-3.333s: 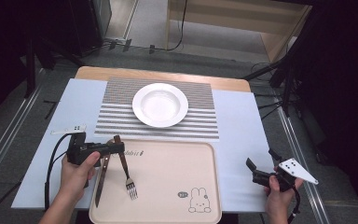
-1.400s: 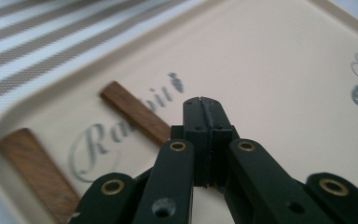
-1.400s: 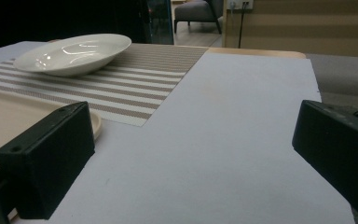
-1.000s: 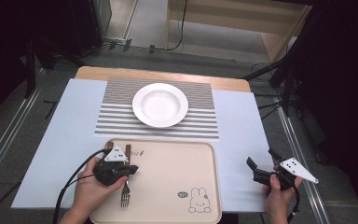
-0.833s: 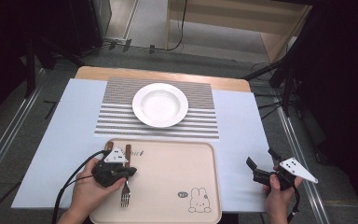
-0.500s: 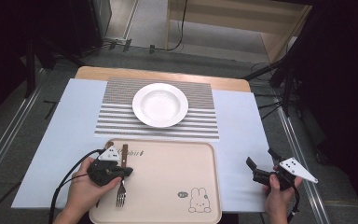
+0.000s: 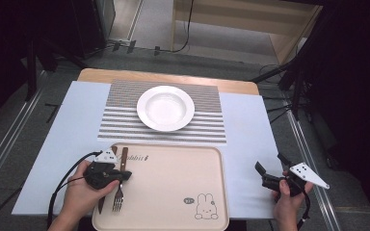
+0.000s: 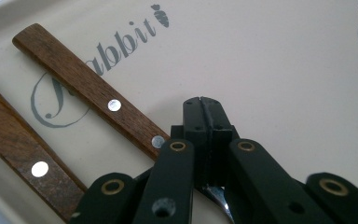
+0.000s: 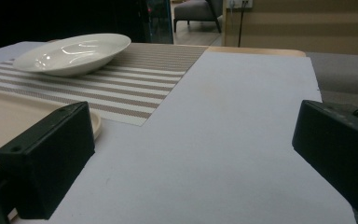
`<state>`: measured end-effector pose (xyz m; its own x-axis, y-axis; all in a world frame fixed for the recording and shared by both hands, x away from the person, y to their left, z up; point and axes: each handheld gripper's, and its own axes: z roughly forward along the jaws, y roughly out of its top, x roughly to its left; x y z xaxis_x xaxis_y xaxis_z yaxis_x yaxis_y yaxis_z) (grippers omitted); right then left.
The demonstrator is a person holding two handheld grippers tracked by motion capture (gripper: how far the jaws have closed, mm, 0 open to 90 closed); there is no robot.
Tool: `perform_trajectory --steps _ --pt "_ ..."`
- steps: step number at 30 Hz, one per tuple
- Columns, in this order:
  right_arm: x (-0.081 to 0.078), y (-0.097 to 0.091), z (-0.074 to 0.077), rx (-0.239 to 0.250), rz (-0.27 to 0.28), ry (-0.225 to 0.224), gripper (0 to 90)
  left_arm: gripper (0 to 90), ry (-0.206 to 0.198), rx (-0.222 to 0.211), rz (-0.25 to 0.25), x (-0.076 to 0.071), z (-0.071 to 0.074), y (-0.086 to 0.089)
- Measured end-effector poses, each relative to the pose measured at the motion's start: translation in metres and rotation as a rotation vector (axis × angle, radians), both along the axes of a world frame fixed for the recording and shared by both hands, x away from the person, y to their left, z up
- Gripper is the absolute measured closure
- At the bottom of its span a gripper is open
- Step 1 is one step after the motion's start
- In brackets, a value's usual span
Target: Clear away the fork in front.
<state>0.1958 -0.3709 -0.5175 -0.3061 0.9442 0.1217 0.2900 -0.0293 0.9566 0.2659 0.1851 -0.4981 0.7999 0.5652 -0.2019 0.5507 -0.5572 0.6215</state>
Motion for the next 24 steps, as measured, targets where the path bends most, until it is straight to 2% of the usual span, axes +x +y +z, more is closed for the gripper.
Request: perform_trajectory --steps 8,12,14,17,19,23,24 --pt "0.0 0.0 0.0 -0.006 0.002 -0.007 0.0 88.5 -0.001 -0.001 0.006 0.001 0.0 0.001" --pt "0.0 0.001 0.0 -0.012 0.002 -0.006 0.0 87.9 -0.03 -0.044 0.029 0.0 0.004 0.003" --pt "0.0 0.001 0.0 -0.012 0.001 -0.003 0.0 79.0 -0.036 -0.088 0.045 0.0 0.007 0.005" --pt "0.0 0.002 0.0 -0.014 0.001 -0.003 0.0 69.9 -0.061 -0.131 0.064 0.001 0.013 0.006" --pt "0.0 0.002 0.0 -0.015 0.002 -0.003 0.0 62.6 -0.064 -0.165 0.074 0.003 0.017 0.007" --pt "0.0 0.003 0.0 -0.024 0.005 -0.007 0.0 55.5 -0.075 -0.228 0.092 0.007 0.024 0.01" --pt "0.0 0.003 0.0 -0.027 0.006 -0.008 0.0 51.1 -0.077 -0.239 0.102 0.008 0.025 0.011"
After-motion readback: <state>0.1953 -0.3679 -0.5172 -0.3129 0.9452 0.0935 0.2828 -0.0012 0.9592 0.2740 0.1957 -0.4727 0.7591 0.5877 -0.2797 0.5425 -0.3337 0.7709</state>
